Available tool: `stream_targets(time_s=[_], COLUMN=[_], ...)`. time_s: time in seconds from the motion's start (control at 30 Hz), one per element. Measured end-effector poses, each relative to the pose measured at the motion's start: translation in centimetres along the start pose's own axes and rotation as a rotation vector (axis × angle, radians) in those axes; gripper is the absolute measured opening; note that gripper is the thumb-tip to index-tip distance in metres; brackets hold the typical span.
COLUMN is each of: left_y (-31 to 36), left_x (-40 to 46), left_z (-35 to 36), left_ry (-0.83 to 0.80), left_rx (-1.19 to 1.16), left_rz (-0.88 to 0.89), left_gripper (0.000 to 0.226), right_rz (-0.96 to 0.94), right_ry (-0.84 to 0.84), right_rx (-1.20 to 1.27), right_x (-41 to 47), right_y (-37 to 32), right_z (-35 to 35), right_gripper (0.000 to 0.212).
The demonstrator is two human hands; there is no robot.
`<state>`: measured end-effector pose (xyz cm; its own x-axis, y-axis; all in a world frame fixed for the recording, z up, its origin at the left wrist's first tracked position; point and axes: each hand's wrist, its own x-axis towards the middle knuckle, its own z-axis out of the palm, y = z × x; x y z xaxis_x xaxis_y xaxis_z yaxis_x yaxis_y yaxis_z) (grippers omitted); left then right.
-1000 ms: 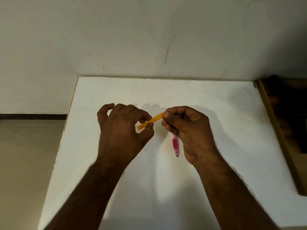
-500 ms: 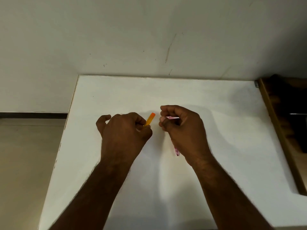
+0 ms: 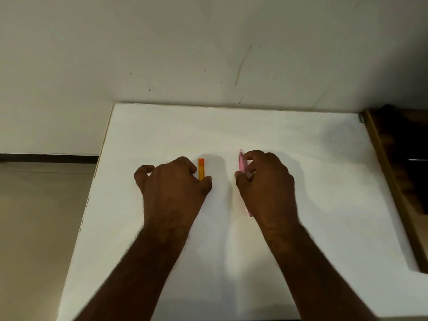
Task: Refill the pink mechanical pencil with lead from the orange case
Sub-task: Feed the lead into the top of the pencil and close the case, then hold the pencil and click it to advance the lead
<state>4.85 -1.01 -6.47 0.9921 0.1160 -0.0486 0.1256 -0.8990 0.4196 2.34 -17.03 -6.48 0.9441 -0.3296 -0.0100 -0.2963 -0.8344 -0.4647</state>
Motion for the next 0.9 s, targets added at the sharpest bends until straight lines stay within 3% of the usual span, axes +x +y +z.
stream_targets(time_s=[0.13, 0.23, 0.4, 0.47, 0.6, 0.77, 0.9], left_y=[0.0, -0.1, -0.2, -0.3, -0.3, -0.2, -0.2], left_x=[0.2, 0.3, 0.4, 0.4, 0.4, 0.4, 0.4], left_z=[-0.2, -0.3, -0.3, -0.2, -0.1, -0.2, -0.2], left_ry=[-0.022, -0.029, -0.032, -0.027, -0.034, -0.035, -0.047], left_rx=[-0.005, -0.016, -0.015, -0.017, -0.024, -0.014, -0.016], left_rz=[-0.004, -0.003, 0.003, 0.006, 0.002, -0.006, -0.013], left_gripper=[0.038, 0.038, 0.031, 0.030, 0.031, 0.034, 0.035], right_rz=[0.077, 0.238, 0.467, 0.515, 0.436, 0.419, 0.421], right_ry=[-0.011, -0.024, -0.069, -0.097, -0.203, -0.269, -0.234], right_rx=[0.137, 0.574, 1.448, 1.663, 1.885, 2.023, 2.079], right_x=[0.0, 0.8, 1.7, 1.8, 1.9, 1.8, 1.8], right_y=[-0.2, -0.4, -0.3, -0.2, 0.2, 0.4, 0.5], right_z=[0.1, -0.8, -2.1, -2.4, -2.8, -2.9, -3.0], right_gripper=[0.028, 0.010, 0.018, 0.019, 0.026, 0.055, 0.049])
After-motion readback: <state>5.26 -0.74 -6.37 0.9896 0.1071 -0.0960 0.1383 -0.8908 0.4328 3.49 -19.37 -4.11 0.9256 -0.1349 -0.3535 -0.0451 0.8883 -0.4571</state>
